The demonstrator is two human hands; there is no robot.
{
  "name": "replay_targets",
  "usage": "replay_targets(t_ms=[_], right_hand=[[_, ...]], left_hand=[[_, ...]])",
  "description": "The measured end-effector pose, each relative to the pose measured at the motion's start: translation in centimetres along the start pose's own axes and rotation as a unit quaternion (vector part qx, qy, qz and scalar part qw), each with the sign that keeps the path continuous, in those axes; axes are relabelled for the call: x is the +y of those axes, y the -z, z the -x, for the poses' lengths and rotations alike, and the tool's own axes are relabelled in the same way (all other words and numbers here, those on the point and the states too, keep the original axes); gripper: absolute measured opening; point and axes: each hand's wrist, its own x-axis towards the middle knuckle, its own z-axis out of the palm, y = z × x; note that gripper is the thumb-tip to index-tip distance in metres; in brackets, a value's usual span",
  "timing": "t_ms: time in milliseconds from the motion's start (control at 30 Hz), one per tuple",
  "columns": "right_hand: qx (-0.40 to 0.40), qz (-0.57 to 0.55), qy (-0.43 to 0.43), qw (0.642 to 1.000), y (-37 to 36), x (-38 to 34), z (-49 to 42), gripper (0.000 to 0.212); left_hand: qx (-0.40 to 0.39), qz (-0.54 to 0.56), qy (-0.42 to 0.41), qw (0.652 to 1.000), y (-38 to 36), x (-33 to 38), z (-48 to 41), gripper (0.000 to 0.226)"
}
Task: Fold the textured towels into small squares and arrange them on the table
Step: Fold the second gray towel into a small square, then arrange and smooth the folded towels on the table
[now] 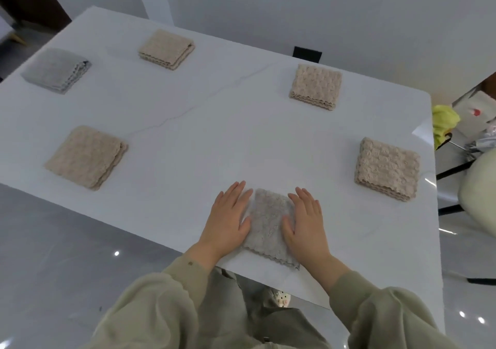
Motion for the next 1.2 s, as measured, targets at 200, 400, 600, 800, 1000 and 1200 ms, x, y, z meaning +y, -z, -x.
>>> replay_targets(t_ms=[200,400,600,800,1000,1200], right_hand=[[-0.029,-0.027,0.053,0.998,-2.0,-6.1,-3.0,0.048],[-0.046,-0.055,0.075,0.995,-7.0,-14.2,-8.0,0.052],[-0.045,-0.134,-0.028,0.990,-13.7,-25.9,-13.3,0.051],[-0.033,-0.225,-0.142,0.963,-17.7,-33.6,-16.2,0.050],[-0.020,-0.277,-0.220,0.935,-19.5,-35.9,-16.5,0.047],[-0.049,-0.311,-0.236,0.919,-20.9,-37.2,-17.0,0.042]], left_hand=[[0.052,0.058,0.057,0.995,2.9,-3.3,1.1,0.061],[0.114,0.109,0.083,0.984,8.8,-12.1,-0.3,0.059],[0.101,0.094,0.076,0.987,16.9,-25.1,-1.3,0.055],[0.109,0.101,0.114,0.982,22.8,-34.2,-1.6,0.051],[0.057,0.324,0.294,0.898,23.9,-38.4,-2.8,0.045],[0.053,0.382,0.314,0.868,23.8,-39.2,-3.0,0.038]])
